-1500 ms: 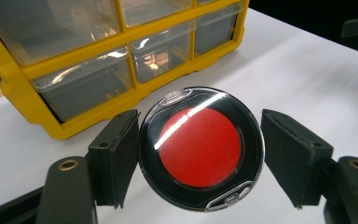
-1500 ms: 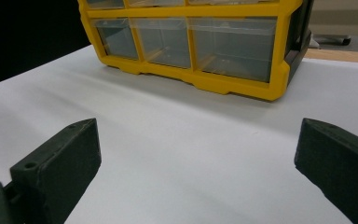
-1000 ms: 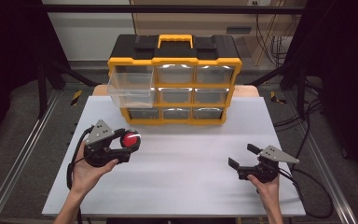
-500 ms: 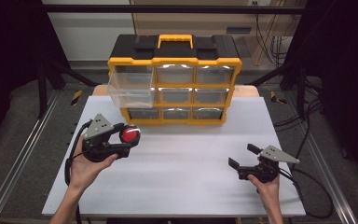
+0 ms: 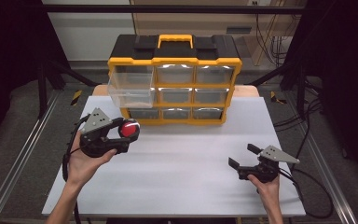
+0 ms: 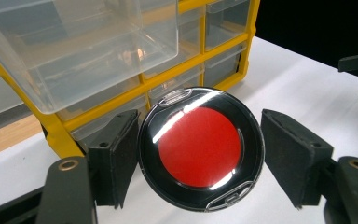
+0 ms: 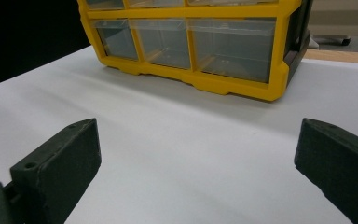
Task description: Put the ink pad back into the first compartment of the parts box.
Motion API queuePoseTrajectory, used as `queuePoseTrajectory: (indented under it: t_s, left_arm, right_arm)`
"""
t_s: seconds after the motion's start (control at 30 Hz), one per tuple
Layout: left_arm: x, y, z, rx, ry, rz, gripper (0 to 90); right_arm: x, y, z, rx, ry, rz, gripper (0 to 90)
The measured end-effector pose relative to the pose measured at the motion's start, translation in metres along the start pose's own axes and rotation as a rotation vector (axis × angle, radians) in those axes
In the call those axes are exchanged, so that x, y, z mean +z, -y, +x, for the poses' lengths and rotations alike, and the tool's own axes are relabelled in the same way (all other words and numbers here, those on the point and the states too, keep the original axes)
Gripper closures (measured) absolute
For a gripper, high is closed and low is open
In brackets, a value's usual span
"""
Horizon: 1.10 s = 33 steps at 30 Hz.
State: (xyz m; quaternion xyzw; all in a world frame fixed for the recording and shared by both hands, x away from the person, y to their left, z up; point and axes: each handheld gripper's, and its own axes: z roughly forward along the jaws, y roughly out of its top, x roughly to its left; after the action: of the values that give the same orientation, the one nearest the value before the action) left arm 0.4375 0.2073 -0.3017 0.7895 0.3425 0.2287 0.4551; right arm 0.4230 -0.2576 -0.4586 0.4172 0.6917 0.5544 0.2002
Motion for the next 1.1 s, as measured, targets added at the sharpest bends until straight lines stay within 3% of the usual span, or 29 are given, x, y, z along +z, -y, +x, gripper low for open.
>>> queuePoseTrajectory:
  t_s: [1.1]
  left_arm:
    - [-0.022, -0.050, -0.006, 0.045, -0.031, -0.069, 29.7]
  right_arm:
    - [-0.001, -0.001, 0.000, 0.002, 0.000, -0.004, 1.2]
